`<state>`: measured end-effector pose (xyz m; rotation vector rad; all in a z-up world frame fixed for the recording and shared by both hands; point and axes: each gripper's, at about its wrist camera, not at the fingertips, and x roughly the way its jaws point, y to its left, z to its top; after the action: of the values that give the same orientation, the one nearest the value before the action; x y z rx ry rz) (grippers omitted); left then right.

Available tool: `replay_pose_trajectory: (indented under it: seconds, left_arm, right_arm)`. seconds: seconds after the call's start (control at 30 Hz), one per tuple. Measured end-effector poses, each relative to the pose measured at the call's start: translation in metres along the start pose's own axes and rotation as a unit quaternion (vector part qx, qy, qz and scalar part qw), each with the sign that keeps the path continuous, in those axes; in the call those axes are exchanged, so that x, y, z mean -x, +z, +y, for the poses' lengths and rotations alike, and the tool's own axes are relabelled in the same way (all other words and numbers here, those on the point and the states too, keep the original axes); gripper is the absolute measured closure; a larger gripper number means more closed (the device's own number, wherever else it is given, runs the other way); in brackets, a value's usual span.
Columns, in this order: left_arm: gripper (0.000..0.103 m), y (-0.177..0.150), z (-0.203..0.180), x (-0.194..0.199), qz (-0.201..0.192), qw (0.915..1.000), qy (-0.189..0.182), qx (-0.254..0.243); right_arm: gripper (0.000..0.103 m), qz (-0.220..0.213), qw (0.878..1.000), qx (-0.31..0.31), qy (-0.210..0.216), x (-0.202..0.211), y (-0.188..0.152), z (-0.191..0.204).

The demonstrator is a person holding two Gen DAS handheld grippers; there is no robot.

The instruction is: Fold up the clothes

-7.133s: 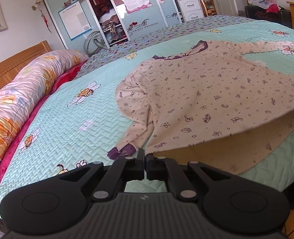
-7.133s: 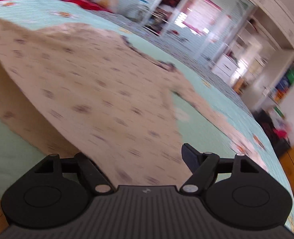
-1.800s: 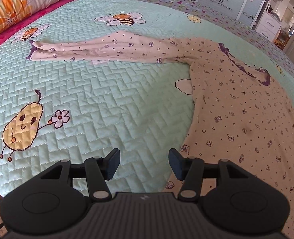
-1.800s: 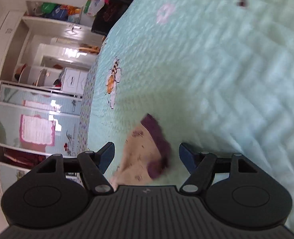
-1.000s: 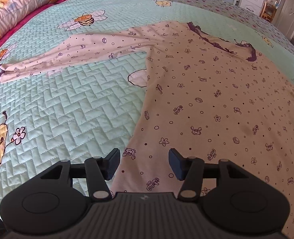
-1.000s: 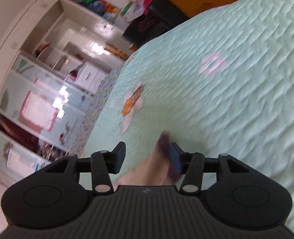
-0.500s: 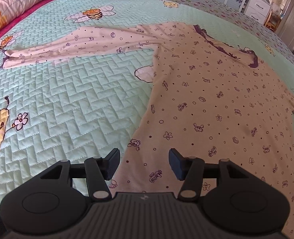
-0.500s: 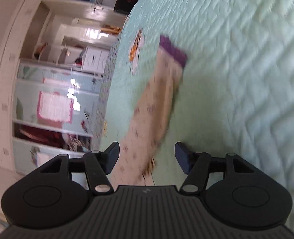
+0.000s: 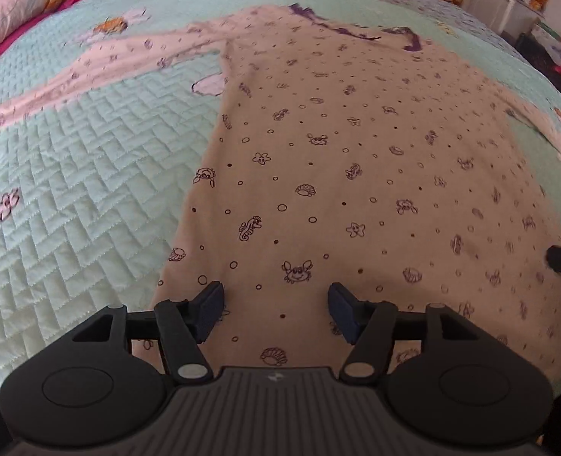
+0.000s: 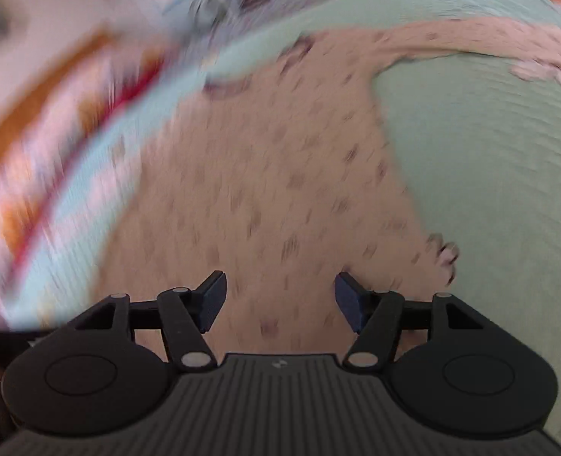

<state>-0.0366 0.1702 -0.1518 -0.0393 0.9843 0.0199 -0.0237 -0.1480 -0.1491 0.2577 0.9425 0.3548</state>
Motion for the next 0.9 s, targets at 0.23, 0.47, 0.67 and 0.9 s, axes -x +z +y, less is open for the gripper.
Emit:
replay_pose_trajectory:
  seconds: [0.23,0.47,0.67,0.9]
  left_arm:
    - [0.039,-0.015,0.053,0.043,-0.043,0.9982,0.003,0.041]
    - [0.038,-0.002,0.004,0.019,-0.051,0.9967,-0.041,-0.048]
    - [0.040,-0.025,0.047,0.035,-0.038,0.9988,-0.024,-0.021]
    - [0.036,0.045,0.029,0.014,-0.091,0.9943,-0.042,-0.036]
  right_arm:
    - [0.038,-0.015,0.996,0.068,-0.062,0.054,-0.030,-0.012]
    - [0.024,-0.031,0.982,0.171,-0.078,0.027,-0.015,0.033]
    - [0.023,-0.007,0.983,0.161,-0.092,0.046,-0.021,0.004]
    - [0.022,-0.071,0.975,0.201,-0.061,0.024,0.025,0.038]
